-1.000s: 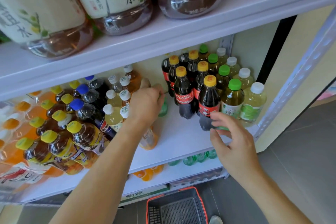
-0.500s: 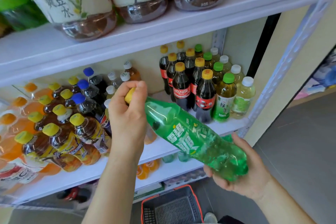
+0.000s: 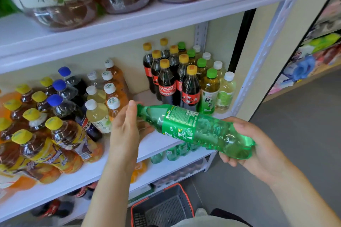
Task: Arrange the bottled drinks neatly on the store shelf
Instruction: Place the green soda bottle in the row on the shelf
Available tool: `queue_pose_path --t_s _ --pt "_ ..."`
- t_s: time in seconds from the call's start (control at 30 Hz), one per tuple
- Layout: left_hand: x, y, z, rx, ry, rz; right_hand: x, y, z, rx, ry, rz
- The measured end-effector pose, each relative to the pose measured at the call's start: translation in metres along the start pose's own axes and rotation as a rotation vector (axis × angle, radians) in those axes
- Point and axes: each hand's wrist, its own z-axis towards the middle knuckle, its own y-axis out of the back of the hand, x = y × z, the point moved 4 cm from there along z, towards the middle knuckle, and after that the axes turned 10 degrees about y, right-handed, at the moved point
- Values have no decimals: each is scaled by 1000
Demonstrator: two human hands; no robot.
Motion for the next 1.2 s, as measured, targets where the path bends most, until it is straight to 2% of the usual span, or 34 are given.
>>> queue_pose_path --t_s 0.2,0.3,0.43,0.57,0.73,0.87,1.0,1.1,1.2 --pt "-10 3 4 -61 -99 209 4 5 -2 30 51 -59" --pt "-16 7 9 -48 -115 227 3 6 0 51 66 -80" --pt "-19 12 14 87 -93 80 -1 12 5 -44 92 -73" --pt "-24 16 14 205 -134 33 -1 12 9 -122 119 -13" --pt "-28 21 17 247 -196 64 4 7 11 -121 46 -3" --pt "-31 19 16 313 -201 24 8 5 15 -145 103 -65" --pt "-31 14 16 234 -103 48 12 9 17 -218 226 -101" --pt "-25 10 18 170 -13 128 14 12 17 -203 246 -99" --pt "-23 8 19 141 -7 117 12 15 18 -186 237 -105"
